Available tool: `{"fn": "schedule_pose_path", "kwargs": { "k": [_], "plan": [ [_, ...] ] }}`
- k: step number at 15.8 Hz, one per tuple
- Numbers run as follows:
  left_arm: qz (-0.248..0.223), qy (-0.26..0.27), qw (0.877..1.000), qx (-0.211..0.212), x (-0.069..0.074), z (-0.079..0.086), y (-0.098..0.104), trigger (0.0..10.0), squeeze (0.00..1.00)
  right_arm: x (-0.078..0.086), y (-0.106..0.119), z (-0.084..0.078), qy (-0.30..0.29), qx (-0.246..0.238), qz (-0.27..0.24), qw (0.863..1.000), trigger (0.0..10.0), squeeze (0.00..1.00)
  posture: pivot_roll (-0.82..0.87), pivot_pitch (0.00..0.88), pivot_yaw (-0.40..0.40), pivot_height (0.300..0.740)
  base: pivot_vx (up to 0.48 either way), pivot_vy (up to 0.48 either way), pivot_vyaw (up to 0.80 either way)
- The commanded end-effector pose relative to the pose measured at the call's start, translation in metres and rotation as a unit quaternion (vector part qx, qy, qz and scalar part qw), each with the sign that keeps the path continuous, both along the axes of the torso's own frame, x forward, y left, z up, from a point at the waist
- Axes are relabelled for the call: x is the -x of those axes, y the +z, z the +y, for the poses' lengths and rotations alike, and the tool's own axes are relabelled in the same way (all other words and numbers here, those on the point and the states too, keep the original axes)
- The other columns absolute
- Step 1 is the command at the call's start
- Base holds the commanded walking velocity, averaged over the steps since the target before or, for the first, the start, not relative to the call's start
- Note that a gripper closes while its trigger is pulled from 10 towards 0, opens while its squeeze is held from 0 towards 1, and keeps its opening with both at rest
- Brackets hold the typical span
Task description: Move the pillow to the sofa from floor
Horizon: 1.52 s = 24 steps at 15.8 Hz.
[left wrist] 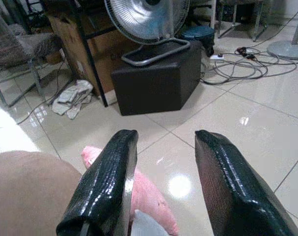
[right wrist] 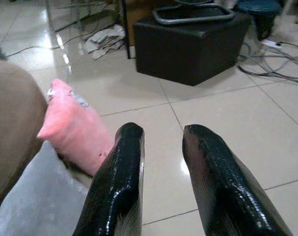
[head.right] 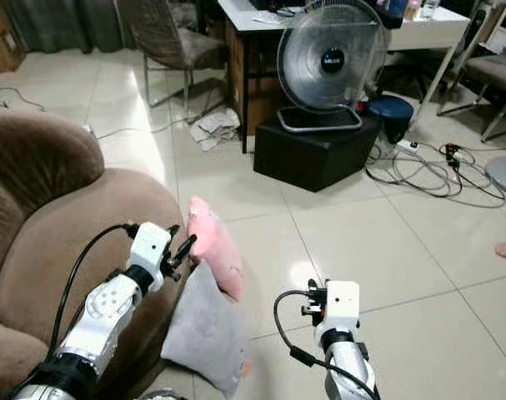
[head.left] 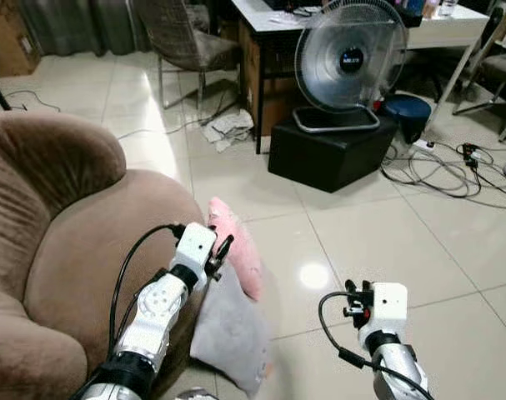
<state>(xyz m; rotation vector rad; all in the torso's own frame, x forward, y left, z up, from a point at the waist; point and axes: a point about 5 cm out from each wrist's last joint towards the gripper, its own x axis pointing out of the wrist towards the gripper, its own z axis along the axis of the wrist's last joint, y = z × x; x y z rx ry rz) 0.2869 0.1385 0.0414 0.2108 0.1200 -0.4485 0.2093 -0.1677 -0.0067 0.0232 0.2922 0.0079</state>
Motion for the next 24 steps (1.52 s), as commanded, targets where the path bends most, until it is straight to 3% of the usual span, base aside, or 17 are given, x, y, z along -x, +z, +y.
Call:
{"fn": "schedule_pose_path", "kwargs": {
  "k": [1, 10, 11, 12, 19, 22, 23, 24],
  "plan": [
    [0.000, 0.006, 1.000, 0.002, 0.002, 0.002, -0.001, 10.0, 0.00, -0.003, 0.005, 0.001, 0.010, 0.003, -0.010, 1.000, 10.0, 0.00, 0.09, 0.021, -0.024, 0.675, 0.000, 0.000, 0.00],
    [0.019, -0.012, 1.000, 0.006, 0.010, -0.001, -0.008, 10.0, 0.00, -0.009, 0.012, 0.003, 0.019, 0.007, -0.037, 0.999, 10.0, 0.00, 0.10, 0.040, -0.047, 0.585, 0.000, 0.000, 0.00],
    [0.038, -0.030, 0.998, 0.029, 0.013, -0.004, -0.010, 10.0, 0.40, -0.008, 0.014, 0.004, 0.024, -0.010, -0.046, 0.999, 10.0, 0.00, 0.10, 0.041, -0.045, 0.580, 0.000, 0.000, 0.00],
    [0.045, -0.042, 0.997, 0.042, 0.016, -0.006, -0.010, 10.0, 1.00, -0.006, 0.013, 0.004, 0.023, -0.021, -0.045, 0.998, 10.0, 1.00, 0.10, 0.041, -0.045, 0.580, 0.000, 0.000, 0.00],
    [0.040, -0.063, 0.997, 0.033, 0.015, -0.013, -0.006, 10.0, 1.00, 0.002, 0.009, 0.005, 0.021, -0.048, -0.045, 0.998, 10.0, 1.00, 0.10, 0.048, -0.031, 0.580, 0.000, 0.000, 0.00],
    [0.024, -0.060, 0.998, 0.023, 0.013, -0.014, -0.003, 10.0, 1.00, 0.003, 0.006, 0.001, 0.010, -0.020, -0.027, 0.999, 10.0, 1.00, 0.09, 0.048, -0.028, 0.580, 0.000, 0.000, 0.00],
    [0.015, -0.052, 0.998, 0.019, 0.011, -0.014, -0.001, 10.0, 0.93, 0.002, 0.004, 0.000, 0.011, -0.001, -0.018, 1.000, 10.0, 0.00, 0.09, 0.049, -0.027, 0.580, 0.000, 0.000, 0.00],
    [0.011, -0.052, 0.998, 0.014, 0.010, -0.014, 0.000, 10.0, 0.00, 0.001, 0.006, 0.002, 0.020, -0.006, -0.025, 0.999, 10.0, 0.00, 0.09, 0.050, -0.028, 0.580, 0.251, 0.000, 0.00]
  ]
}}
